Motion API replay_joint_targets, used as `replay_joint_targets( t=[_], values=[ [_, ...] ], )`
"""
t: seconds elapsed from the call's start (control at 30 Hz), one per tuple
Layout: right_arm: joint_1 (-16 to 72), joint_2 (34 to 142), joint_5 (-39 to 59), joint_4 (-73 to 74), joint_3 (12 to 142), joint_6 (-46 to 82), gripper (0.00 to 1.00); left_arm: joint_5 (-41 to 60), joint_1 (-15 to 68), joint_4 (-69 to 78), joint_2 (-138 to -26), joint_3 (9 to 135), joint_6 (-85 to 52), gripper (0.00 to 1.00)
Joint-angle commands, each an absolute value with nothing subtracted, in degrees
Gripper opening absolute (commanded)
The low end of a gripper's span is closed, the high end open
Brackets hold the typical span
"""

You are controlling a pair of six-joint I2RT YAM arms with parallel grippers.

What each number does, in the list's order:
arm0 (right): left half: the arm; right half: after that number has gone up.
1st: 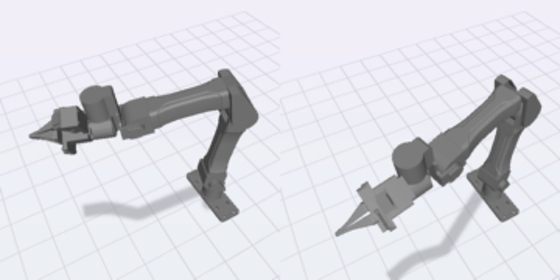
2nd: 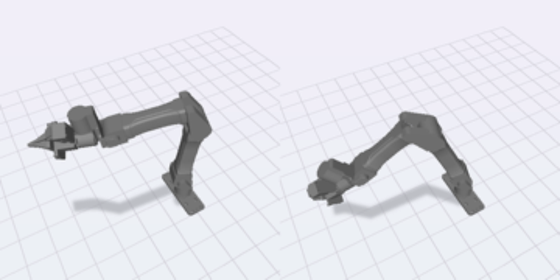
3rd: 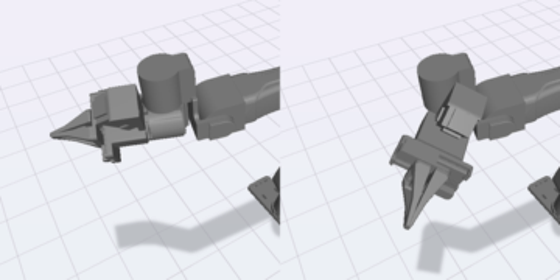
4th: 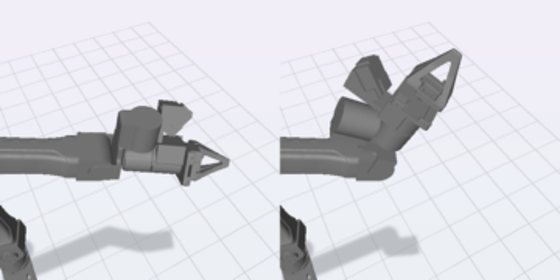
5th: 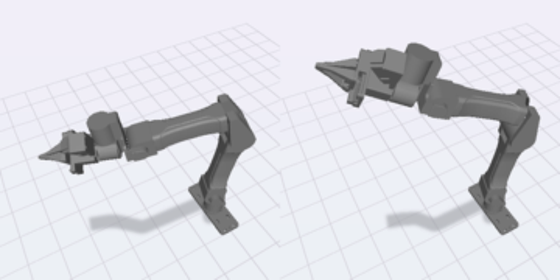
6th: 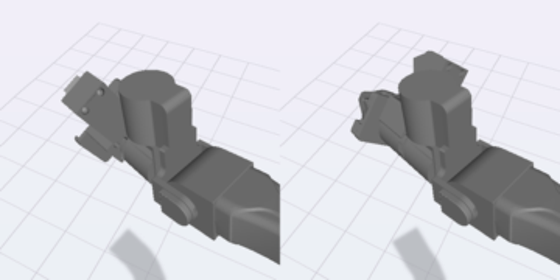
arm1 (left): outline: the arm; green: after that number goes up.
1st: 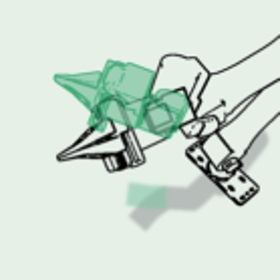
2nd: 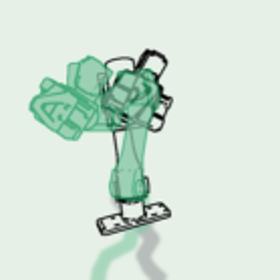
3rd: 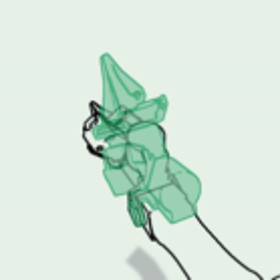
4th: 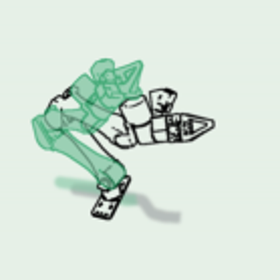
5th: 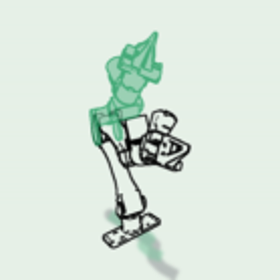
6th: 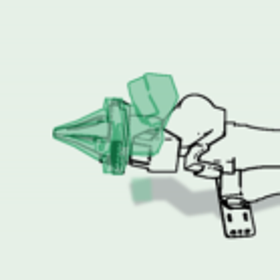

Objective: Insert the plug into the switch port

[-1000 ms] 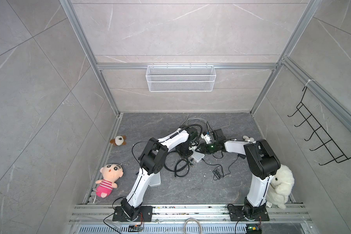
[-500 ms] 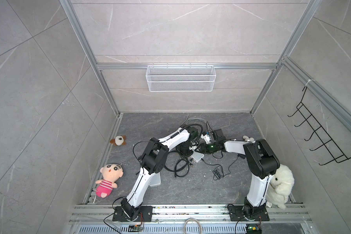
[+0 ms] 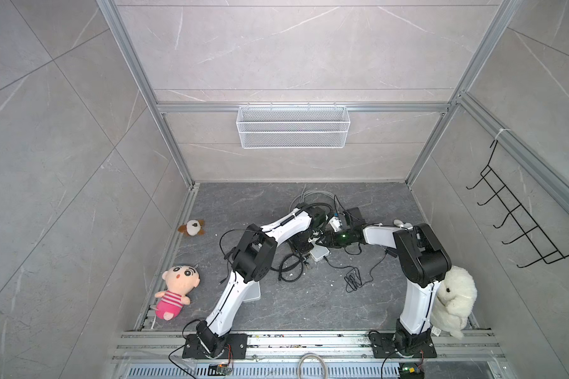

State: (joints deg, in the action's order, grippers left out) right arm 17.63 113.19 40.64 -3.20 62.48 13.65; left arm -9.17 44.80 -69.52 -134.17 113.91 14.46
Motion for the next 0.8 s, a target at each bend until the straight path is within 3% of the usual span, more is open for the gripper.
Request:
replay_joint_targets(
  t=[0.0, 0.4, 0.77],
  values=[
    [17.8, 115.2, 43.5, -3.7, 63.8, 13.0, 0.41, -9.8, 45.4, -61.8, -129.5, 112.4, 18.8, 0.09],
    [15.3, 117.8, 47.5, 0.0, 65.3, 15.5, 0.45, -2.4, 43.9, -48.2, -124.3, 102.1, 24.2, 0.11],
    [15.9, 118.7, 45.8, -8.2, 69.0, 10.7, 0.43, -3.6, 42.9, -45.5, -123.7, 102.1, 28.9, 0.12]
  ],
)
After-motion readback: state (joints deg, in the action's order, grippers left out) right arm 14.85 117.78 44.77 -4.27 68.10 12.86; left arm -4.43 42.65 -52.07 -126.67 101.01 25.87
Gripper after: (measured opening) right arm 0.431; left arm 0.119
